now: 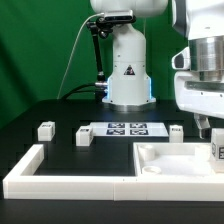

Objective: Assemble one leg

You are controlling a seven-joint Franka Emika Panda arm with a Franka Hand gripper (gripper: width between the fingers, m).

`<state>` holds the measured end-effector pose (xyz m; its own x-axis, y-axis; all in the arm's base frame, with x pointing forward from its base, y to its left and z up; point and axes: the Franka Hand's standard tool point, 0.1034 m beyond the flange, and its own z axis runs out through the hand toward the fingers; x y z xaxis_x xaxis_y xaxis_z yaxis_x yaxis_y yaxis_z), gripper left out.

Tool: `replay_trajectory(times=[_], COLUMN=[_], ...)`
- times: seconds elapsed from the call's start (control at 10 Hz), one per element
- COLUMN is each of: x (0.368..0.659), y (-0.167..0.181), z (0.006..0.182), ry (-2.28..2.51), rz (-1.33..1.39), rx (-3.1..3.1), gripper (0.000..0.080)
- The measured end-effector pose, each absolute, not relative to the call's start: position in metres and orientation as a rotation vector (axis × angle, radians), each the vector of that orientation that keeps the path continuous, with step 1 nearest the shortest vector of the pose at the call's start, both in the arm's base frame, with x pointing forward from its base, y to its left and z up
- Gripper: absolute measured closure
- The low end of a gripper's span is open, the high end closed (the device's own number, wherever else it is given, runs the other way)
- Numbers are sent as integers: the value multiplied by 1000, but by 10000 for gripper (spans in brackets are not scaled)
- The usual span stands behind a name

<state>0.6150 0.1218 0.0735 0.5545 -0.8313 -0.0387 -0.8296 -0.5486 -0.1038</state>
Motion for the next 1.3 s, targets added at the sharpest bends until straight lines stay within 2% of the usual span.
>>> replay_trajectory(times=[0.6, 1.0, 1.1, 1.2, 1.3], x=[625, 625, 625, 625, 625], y=[119, 112, 112, 112, 112], z=[75, 74, 74, 74, 74], ry=[387, 121, 122, 143, 177], rz=[-29, -30, -29, -29, -28], rx=[-3066, -3093, -3093, -3091, -3089], gripper=[151, 151, 275, 275, 413])
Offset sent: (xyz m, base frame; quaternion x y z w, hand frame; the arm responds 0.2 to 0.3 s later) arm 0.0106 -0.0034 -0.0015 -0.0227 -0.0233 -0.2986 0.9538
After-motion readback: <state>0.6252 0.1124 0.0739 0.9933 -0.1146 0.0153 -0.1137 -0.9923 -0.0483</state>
